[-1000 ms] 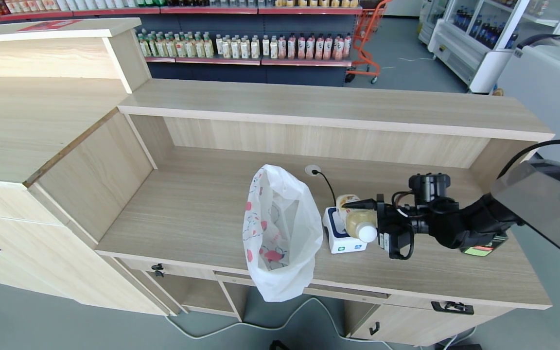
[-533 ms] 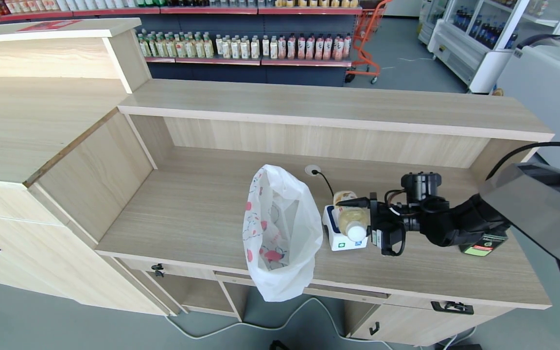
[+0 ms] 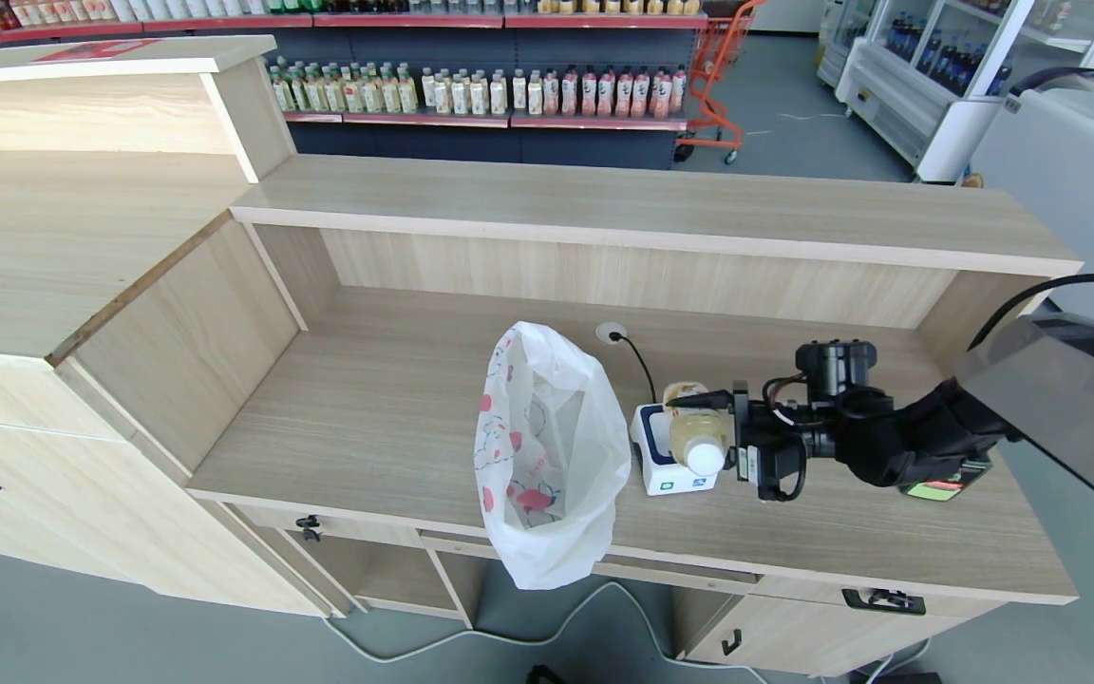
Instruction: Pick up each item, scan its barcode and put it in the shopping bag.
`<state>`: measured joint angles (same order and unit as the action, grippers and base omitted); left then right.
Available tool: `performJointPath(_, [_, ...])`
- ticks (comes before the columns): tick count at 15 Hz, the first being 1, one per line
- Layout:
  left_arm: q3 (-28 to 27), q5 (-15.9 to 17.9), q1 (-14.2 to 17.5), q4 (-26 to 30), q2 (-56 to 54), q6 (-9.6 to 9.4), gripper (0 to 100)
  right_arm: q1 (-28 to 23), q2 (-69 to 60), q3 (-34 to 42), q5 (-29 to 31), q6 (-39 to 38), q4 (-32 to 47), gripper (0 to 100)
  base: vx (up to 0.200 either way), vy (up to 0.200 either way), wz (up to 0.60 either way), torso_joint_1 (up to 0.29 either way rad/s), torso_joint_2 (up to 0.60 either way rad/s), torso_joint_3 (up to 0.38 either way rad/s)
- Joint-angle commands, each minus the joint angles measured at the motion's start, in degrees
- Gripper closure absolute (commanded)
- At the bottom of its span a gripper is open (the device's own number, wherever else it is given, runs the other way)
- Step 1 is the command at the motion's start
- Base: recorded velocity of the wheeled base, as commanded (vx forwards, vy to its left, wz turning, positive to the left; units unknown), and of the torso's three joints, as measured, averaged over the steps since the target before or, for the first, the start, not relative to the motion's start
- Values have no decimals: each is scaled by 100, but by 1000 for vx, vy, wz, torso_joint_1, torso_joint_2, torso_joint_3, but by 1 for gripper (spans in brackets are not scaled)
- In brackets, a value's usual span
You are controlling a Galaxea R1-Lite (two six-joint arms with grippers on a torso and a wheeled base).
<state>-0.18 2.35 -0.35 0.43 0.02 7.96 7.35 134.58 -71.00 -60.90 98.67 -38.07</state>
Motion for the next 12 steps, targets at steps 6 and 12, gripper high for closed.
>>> performJointPath(6, [1,2,0,1,-2,4,0,-700,-1338,350,-27,-1307,-25,100,0,0,0,0,0,0])
performJointPath(12, [1,2,0,1,-2,4,0,-1843,-3430,947,316,-3873,-34,100,0,0,0,0,0,0])
